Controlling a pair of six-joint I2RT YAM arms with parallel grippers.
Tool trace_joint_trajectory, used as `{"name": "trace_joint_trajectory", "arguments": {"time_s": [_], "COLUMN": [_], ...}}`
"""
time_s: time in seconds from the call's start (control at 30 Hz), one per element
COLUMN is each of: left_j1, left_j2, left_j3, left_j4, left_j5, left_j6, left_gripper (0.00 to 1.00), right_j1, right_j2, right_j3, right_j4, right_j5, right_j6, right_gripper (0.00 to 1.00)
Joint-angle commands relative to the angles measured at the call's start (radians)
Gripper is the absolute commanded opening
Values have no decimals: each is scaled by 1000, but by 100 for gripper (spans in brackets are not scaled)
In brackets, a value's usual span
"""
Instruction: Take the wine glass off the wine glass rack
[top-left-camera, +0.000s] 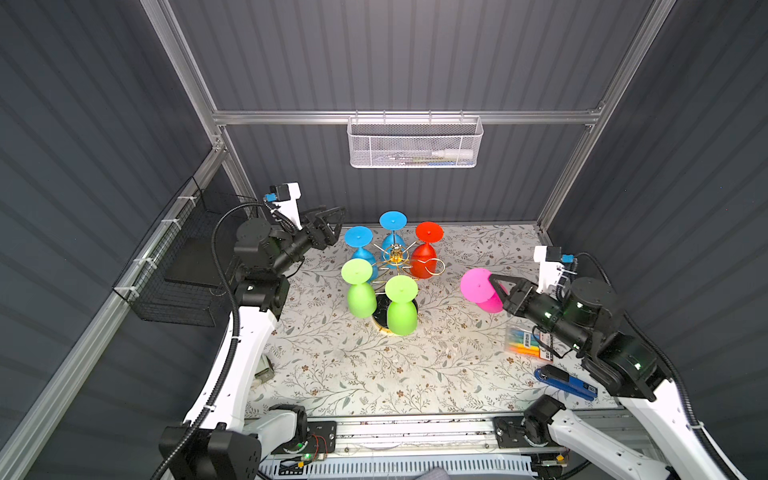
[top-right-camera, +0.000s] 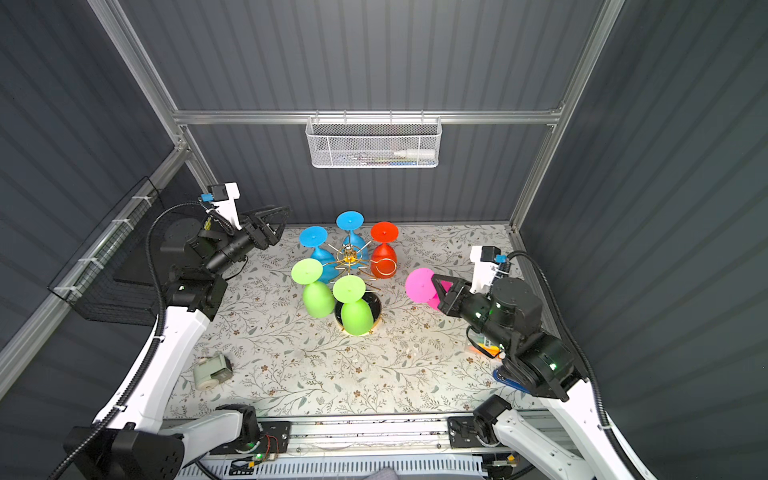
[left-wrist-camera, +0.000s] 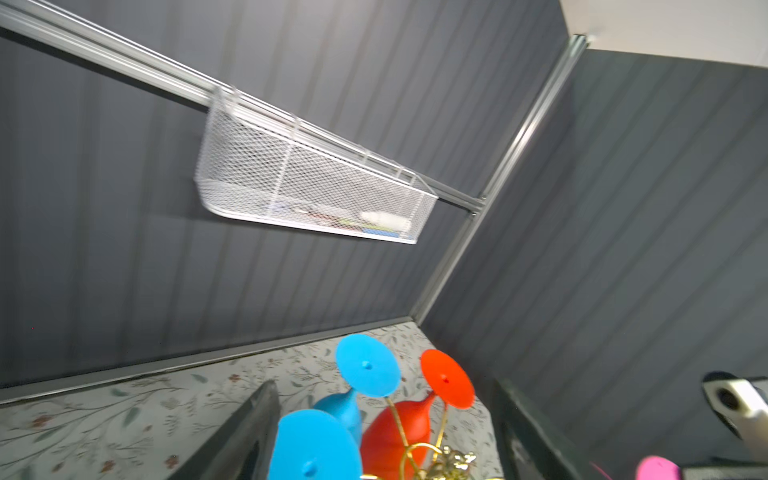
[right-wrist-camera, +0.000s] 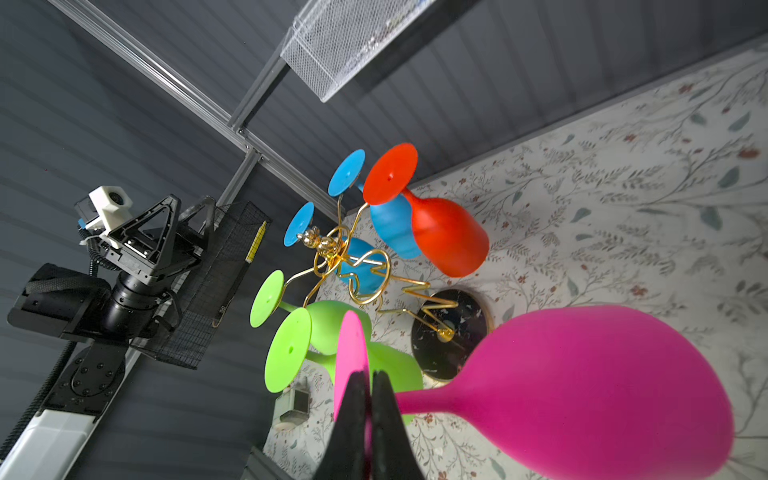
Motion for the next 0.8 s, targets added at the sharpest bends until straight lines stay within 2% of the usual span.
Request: {"name": "trace_joint_trajectory", "arguments": {"time_s": [0.0, 0.07, 0.13, 0.27, 0.33, 0.53, 0.77], "left_j1": [-3, -20, -59, -176, -203, -235, -290], "left_j2": [56, 85, 112, 169, 191, 259, 277], "left_j3": [45, 48, 76, 198, 239, 239, 256], "left_j4": [138, 237, 245, 52, 38, 307, 314], "left_j5": [279, 341, 380, 409, 424, 514, 550], "left_j6": [-161, -230, -225, -47, -24, -224, -224], "left_gripper": [72, 70, 70, 70, 70, 70, 69], "right_j1": [-3, -3, -3, -3, -3, -2, 0], "right_j2": [12, 38, 74, 163, 207, 321, 415], "right_j3": [78, 125, 176, 291, 349, 461, 494], "right_j4": [-1, 29, 38, 37, 29, 66, 168], "right_j5": [63, 48, 30, -33, -71, -195, -290], "right_j6": [-127, -170, -212, -272, -296, -314, -277], "right_gripper": [0, 0, 0, 0, 0, 0, 0]}}
